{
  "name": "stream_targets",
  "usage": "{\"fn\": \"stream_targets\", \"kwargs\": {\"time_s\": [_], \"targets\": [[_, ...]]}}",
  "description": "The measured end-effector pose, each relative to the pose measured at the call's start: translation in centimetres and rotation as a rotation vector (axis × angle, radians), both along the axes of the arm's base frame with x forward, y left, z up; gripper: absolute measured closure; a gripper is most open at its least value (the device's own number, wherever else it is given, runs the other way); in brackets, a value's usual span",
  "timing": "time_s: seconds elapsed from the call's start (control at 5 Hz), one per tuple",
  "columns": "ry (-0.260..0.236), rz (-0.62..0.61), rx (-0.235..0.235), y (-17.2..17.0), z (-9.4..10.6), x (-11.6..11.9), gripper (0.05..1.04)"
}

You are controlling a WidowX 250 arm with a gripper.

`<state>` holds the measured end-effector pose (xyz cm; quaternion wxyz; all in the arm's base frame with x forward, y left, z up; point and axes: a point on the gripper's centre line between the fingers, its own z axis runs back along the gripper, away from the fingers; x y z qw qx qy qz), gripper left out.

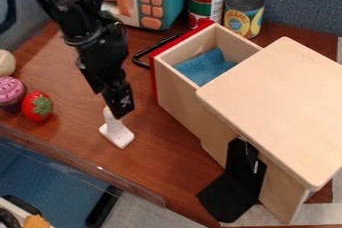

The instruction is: Put the white object into the drawer

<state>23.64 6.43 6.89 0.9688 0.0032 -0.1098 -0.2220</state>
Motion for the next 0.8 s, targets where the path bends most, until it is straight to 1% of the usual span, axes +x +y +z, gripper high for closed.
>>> {"fn": "stream_targets", "kwargs": {"time_s": [0.2, 0.4, 0.6, 0.8], "targets": [[0.039, -0.005, 0.009, 0.3, -0.7, -0.1, 0.084], [0.065, -0.016, 0.021, 0.3, -1.1, -0.1, 0.083], [0.105, -0.015, 0.034, 0.1, -1.8, -0.2, 0.135], [0.126, 0.023, 0.051, 0.4, -1.9, -0.1, 0.427]]}}
